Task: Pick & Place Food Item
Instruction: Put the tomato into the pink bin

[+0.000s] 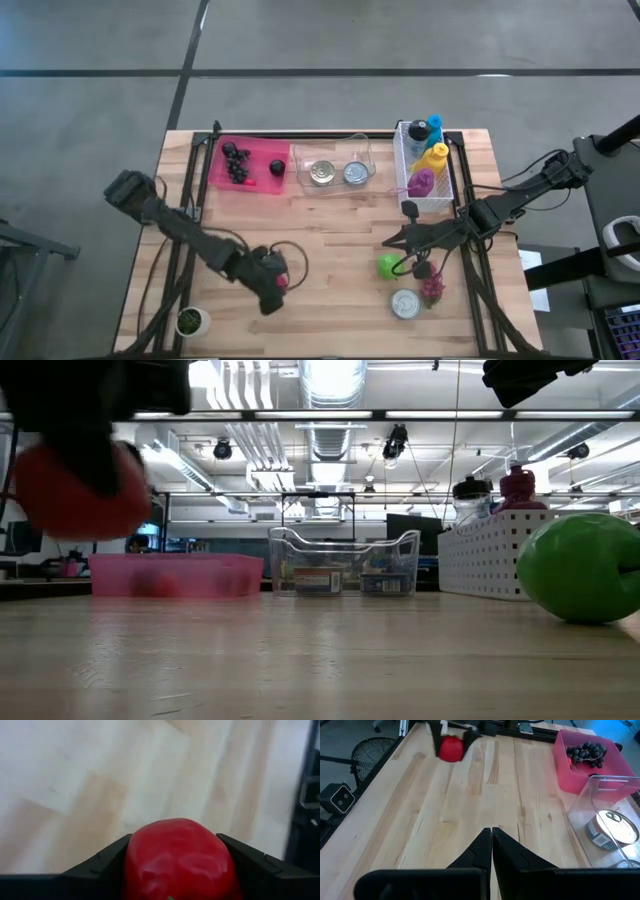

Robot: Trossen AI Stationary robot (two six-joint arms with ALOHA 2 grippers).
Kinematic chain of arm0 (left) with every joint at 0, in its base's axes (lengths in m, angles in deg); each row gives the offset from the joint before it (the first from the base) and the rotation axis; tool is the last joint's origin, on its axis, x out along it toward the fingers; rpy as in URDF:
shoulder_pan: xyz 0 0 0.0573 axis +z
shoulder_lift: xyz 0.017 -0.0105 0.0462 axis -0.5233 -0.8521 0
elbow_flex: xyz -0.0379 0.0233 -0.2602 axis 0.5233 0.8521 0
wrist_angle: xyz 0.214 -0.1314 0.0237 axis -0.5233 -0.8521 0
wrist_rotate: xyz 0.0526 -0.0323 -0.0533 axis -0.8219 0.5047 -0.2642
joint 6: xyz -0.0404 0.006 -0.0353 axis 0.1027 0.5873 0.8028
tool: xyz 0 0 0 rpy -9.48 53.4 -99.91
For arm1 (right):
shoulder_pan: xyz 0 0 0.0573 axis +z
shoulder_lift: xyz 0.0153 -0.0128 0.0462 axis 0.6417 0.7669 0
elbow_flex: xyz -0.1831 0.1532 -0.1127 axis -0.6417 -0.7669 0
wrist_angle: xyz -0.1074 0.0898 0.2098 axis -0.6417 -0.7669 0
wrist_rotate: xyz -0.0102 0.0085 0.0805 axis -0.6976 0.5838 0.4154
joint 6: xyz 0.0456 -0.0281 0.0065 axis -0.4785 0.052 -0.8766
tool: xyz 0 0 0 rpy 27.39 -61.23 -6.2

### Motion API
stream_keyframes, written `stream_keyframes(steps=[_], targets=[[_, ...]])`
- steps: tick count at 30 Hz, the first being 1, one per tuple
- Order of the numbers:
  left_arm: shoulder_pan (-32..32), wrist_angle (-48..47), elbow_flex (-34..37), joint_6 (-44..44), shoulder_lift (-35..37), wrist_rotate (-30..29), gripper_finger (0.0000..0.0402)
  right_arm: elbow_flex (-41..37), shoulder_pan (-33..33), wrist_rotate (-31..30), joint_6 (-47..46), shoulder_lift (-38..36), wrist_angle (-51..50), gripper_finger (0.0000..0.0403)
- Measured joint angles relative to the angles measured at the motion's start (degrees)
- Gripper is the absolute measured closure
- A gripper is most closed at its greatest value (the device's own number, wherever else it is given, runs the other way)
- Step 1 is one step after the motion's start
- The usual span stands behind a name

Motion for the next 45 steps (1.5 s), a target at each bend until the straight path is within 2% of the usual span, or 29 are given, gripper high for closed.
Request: stream_keyframes(steps=[4,10,15,23,31,38,43,45], targets=[[5.77,-5.24,-2.29,-5.26,1.60,-1.90,0.0125,0.00,-0.01,0.00,0.00,0.00,-0.01,0.0394],[17.07,-12.50,-5.01,-9.76,3.38,-5.96,0.0141,0.00,0.00,-0.01,0.00,-0.01,0.00,0.0394],[27.85,-14.26,-5.62,-13.32,4.52,-6.35,0.0141,0.00,0.00,-0.01,0.00,-0.02,0.01,0.0394],[45.12,-20.01,-5.61,-13.18,5.49,-9.64,0.0138,0.00,0.00,-0.01,0.00,-0.02,0.00,0.0394],[59.83,-17.23,-5.01,-11.59,5.49,-13.08,0.0137,0.00,0.00,-0.02,0.00,0.00,0.00,0.0394],[68.23,-14.54,-4.84,-9.96,5.14,-13.60,0.0146,0.00,0.00,0.00,0.00,0.00,0.00,0.0394],[70.29,-9.23,-5.27,-9.93,5.14,-13.29,0.0145,0.00,0.00,-0.02,0.02,-0.02,0.00,0.0394],[71.13,-9.06,-6.48,-10.52,5.14,-11.29,0.0142,0.00,0.00,0.00,0.00,0.00,0.00,0.0394]])
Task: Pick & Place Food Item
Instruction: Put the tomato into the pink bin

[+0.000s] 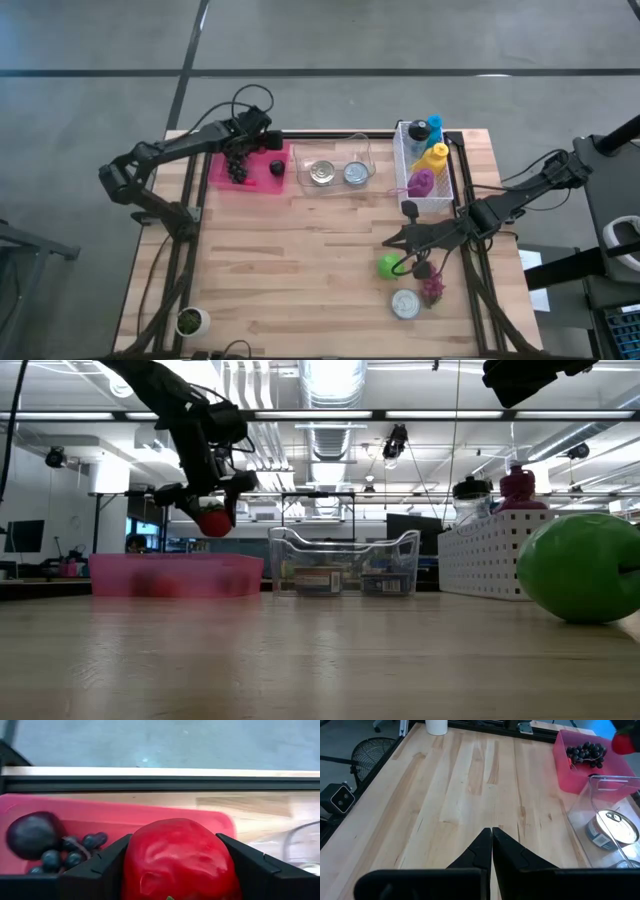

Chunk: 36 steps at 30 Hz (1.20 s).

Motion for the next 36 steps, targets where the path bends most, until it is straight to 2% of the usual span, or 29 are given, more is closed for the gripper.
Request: stream_keyframes(steps=[3,8,19,26,33,36], targets=[[1.66,-1.63,-1.72,-0.56,0.02,3.66,0.0142,0.00,0.00,0.00,0.00,0.00,0.00,0.0394],[3.67,-2.23,-2.11,-0.60,0.02,6.42,0.0146,0.00,0.00,0.00,0.00,-0.02,0.00,0.0394],[5.37,-2.52,-2.76,-0.18,-6.62,6.85,0.0146,0.00,-0.01,-0.01,0.01,-0.01,0.00,0.0394],[6.22,-2.95,-3.20,-1.18,-6.91,6.81,0.0135,0.00,-0.02,0.00,0.00,0.00,0.00,0.0394],[6.19,-2.95,-3.13,-1.15,-6.91,6.83,0.0144,0.00,0.00,-0.02,0.01,-0.02,0.00,0.0394],[6.19,-2.95,-3.13,-1.13,-6.94,7.38,0.0140,0.00,-0.02,-0.02,3.61,-0.02,0.10,0.0394]])
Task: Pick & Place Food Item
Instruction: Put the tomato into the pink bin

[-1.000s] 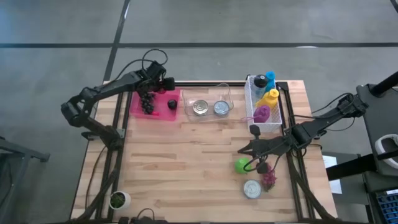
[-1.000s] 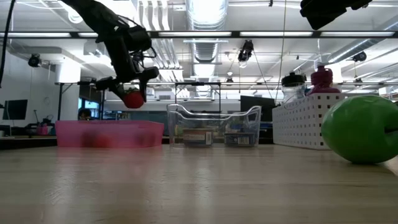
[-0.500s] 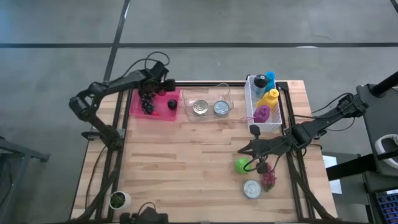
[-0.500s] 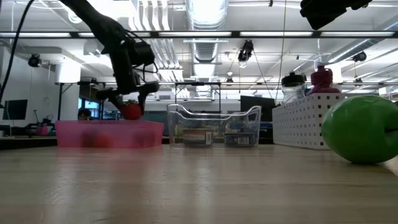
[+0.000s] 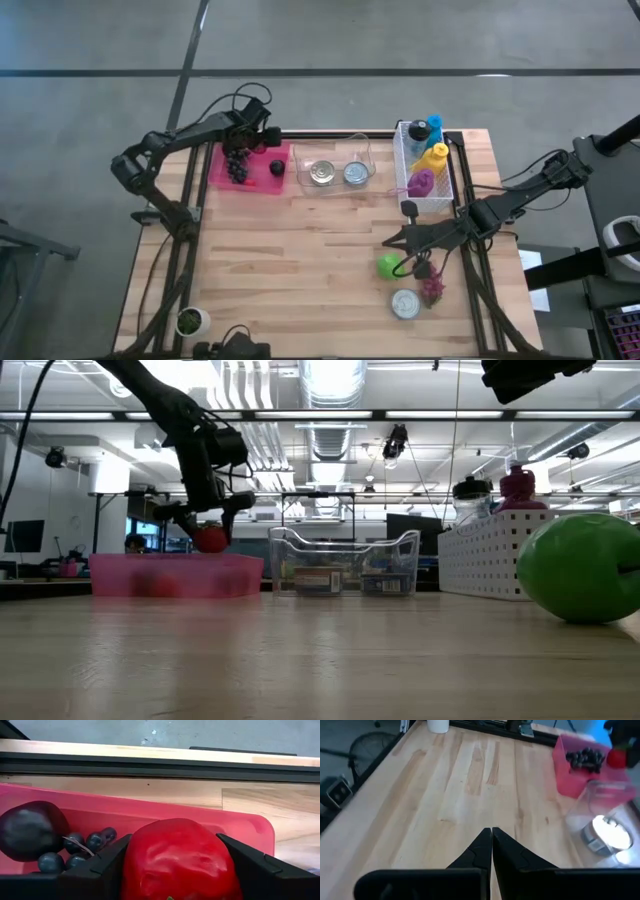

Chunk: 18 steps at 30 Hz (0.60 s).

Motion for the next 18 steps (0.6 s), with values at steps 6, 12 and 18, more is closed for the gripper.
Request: stream_keyframes(steps=[6,12,18], targets=[[0.00,0.00,0.00,0.13,-0.12,1.56,0.0138,0.09,0.02,-2.70,-0.27,0.00,0.63,0.0394],[0.00,0.00,0.00,0.10,-0.14,1.58,0.0143,-0.08,-0.05,-18.89,-5.63,0.00,0.46,0.0394],[0.00,0.00,0.02,-0.81,-0.14,2.01,0.0135,-0.13,0.02,-20.46,-5.80,0.00,0.36,0.0394]])
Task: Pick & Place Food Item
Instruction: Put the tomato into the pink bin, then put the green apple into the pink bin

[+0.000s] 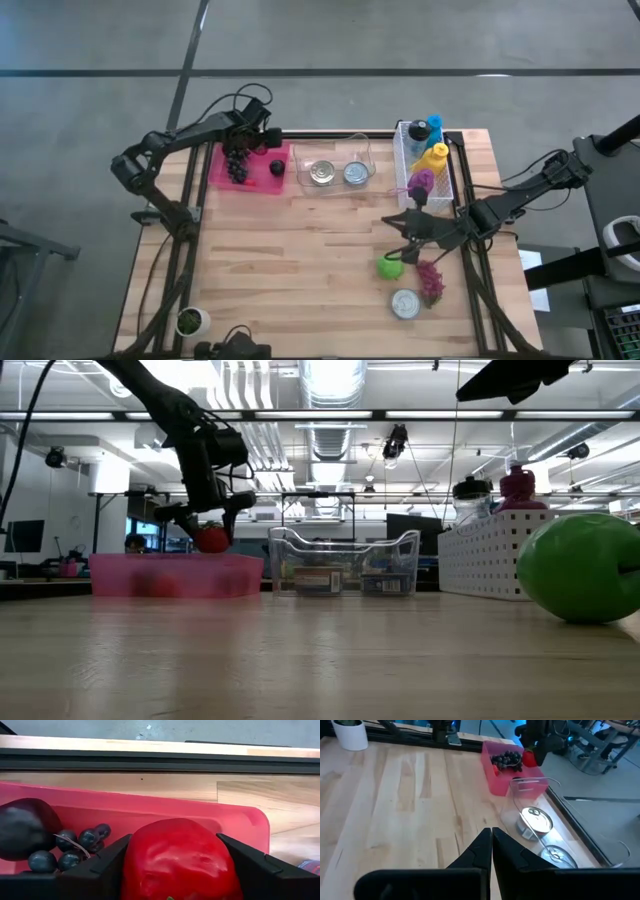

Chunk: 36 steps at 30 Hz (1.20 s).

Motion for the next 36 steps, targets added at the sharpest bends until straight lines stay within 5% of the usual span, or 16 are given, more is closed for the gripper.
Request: stream_keyframes(steps=[20,36], targets=[[1.89,-1.04,-0.22,-0.57,-6.39,1.94,0.0142,-0.04,0.00,-0.02,0.25,0.00,-0.03,0.0394],[2.25,-1.40,-0.09,-0.77,-6.16,3.41,0.0047,-0.04,0.00,-0.02,0.43,0.00,-0.03,0.0394]])
